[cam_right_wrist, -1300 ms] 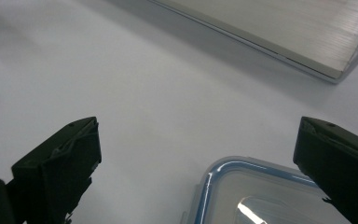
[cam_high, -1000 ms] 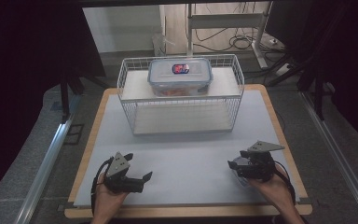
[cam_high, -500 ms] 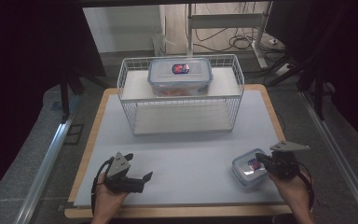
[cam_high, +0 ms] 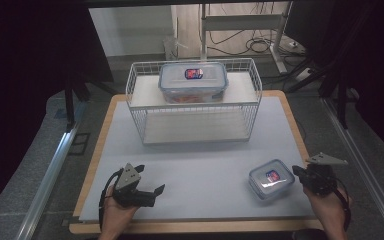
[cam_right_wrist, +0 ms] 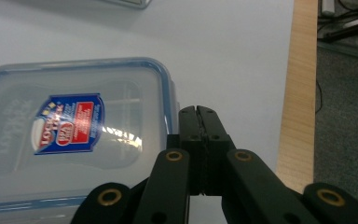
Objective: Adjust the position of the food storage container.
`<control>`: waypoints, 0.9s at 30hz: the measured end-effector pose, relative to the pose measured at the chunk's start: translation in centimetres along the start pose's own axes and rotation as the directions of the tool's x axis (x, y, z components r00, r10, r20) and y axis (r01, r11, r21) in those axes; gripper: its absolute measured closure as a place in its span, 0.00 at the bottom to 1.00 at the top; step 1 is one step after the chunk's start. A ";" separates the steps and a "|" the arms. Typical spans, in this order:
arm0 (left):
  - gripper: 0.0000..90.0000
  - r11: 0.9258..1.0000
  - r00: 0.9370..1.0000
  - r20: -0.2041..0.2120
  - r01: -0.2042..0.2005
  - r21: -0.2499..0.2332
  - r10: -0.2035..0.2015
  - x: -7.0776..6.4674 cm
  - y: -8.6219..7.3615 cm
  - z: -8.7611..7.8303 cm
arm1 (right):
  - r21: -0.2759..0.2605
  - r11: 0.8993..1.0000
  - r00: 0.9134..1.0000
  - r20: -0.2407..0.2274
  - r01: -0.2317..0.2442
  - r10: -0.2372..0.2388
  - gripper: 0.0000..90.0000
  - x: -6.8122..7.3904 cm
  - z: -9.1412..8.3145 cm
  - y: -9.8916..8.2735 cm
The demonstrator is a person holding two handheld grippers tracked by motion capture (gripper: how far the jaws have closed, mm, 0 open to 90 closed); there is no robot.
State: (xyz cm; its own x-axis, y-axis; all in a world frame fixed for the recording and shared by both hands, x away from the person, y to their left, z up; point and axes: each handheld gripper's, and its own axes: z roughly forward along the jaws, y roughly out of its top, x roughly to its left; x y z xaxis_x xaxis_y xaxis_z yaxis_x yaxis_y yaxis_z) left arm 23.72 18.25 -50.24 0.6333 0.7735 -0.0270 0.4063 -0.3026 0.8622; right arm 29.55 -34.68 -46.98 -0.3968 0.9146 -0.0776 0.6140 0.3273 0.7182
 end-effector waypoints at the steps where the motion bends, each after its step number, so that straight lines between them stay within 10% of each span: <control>1: 0.04 1.000 1.000 -0.001 -0.001 0.001 0.001 0.0 0.0 0.0 | 0.007 1.000 1.000 -0.002 -0.002 0.002 0.99 -0.1 0.1 -0.1; 16: 0.04 1.000 1.000 0.001 -0.008 0.010 0.008 -0.2 0.1 0.2 | 0.077 0.996 0.998 -0.040 -0.039 0.042 0.99 -0.2 0.0 -1.9; 27: 0.04 1.000 1.000 0.002 -0.009 0.013 0.009 -0.2 0.0 0.3 | 0.098 0.995 0.993 -0.119 0.031 -0.019 0.99 2.5 0.5 -1.2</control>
State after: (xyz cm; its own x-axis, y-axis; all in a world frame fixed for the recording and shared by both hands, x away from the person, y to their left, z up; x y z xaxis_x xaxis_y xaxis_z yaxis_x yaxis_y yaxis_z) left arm 23.80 17.96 -50.35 0.6383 0.7695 -0.0198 0.4090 -0.3172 0.8556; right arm 28.15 -32.68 -48.43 -0.4871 0.8733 -0.0086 0.6653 0.3774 0.6441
